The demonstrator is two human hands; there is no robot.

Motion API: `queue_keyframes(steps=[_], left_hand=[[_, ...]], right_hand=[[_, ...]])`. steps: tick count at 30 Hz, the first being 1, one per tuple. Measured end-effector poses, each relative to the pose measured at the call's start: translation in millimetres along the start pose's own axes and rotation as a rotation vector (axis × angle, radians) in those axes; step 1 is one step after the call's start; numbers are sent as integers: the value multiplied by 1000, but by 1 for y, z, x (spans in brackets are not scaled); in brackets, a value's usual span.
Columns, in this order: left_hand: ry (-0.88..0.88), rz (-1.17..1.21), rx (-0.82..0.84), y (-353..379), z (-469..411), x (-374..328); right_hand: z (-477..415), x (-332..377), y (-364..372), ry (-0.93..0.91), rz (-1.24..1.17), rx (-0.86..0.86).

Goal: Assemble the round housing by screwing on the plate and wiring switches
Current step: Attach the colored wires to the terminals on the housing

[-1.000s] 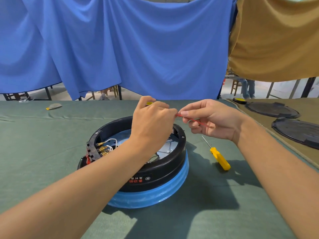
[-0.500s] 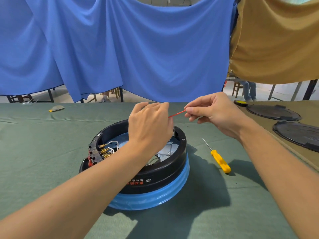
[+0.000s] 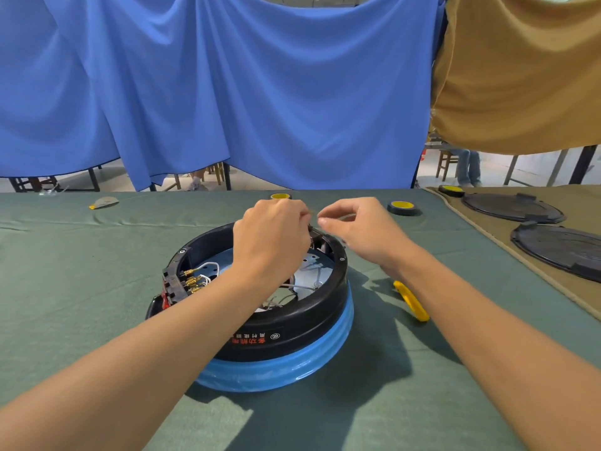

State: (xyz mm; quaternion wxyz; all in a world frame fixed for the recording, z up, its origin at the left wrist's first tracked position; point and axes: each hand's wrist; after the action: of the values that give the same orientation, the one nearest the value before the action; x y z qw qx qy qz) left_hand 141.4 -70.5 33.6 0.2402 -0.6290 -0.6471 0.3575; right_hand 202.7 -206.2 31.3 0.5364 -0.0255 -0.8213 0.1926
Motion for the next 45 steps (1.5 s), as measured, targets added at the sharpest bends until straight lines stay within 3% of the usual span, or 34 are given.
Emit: queue_keyframes(steps=[3,11,13,17,20,25,31,45], left_hand=[[-83,36,70,-1,-2,4],[-114,0,277,-3,1,12],[-91,-32,241,-5,2,12],[117,-146,38,-4,6,9],[216,-169,51,0,8,7],[177,-242,144,6,5,12],[52,-177,91,9,2,12],[165,-286,55,16,-1,9]], right_hand=[[4,-2,11,22,139,51],[7,-4,16,60,82,-42],[7,-3,16,58,82,-35],[7,-3,16,48,96,-27],[7,-3,16,40,104,-12],[7,-3,16,33,102,-26],[7,-3,16,22,110,-20],[6,-3,17,23,136,-24]])
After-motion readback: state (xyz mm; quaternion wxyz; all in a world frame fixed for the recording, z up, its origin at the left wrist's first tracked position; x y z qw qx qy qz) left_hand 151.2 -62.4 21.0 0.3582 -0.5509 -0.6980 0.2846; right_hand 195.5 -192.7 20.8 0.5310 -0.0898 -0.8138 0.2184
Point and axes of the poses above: each hand's wrist, its own z-axis away from the middle knuckle, its own y-axis out of the palm, x = y × z, and after that the axes turned 11 degrees about -z, right-handed
